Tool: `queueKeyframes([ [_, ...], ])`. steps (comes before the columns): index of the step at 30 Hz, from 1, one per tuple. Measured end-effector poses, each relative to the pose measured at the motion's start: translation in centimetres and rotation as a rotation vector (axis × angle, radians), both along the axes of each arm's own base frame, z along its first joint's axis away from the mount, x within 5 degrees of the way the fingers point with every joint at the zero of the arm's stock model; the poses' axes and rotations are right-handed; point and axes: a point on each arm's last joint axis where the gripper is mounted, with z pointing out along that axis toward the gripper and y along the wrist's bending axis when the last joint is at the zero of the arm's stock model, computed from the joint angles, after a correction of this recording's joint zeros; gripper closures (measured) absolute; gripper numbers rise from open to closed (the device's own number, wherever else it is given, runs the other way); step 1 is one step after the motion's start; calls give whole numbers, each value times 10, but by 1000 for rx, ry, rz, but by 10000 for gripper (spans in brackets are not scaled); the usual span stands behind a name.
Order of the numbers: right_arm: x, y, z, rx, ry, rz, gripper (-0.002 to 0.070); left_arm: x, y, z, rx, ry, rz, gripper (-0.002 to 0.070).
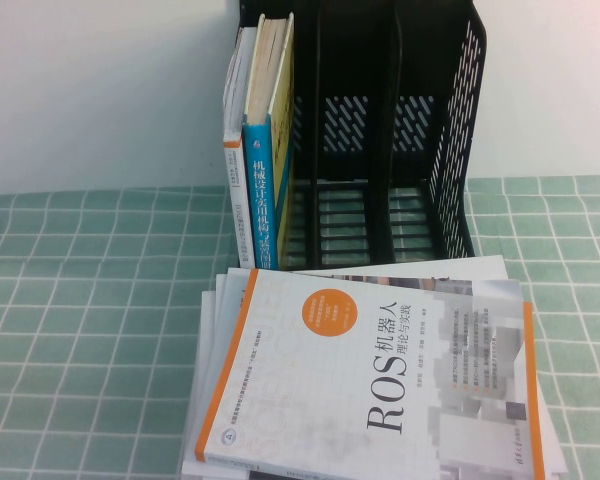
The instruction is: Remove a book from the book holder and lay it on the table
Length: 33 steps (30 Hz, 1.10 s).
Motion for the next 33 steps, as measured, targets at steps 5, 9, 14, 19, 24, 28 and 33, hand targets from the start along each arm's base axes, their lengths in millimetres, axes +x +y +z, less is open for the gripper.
queueKeyframes([
  [5, -1, 1, 5, 7, -54, 14, 678, -2, 1, 5, -7, -64, 7, 678],
  [9, -4, 1, 13, 78, -150, 35, 678, -3, 3, 7, -66, -91, 9, 678],
  [14, -8, 2, 19, 70, -229, 48, 678, -9, 3, 33, -86, -141, 2, 678],
  [19, -7, 5, 22, -26, -210, 46, 678, -22, -1, 77, -89, -73, -50, 678],
  [24, -15, 3, 53, -46, -196, 13, 678, -15, -3, 99, -66, 1, -61, 678],
  [28, -24, 3, 80, -85, -233, -9, 678, -5, -1, 103, -146, -13, -65, 678],
  [33, -17, 5, 99, -215, -202, -35, 678, 10, -1, 109, -186, 31, -69, 678],
])
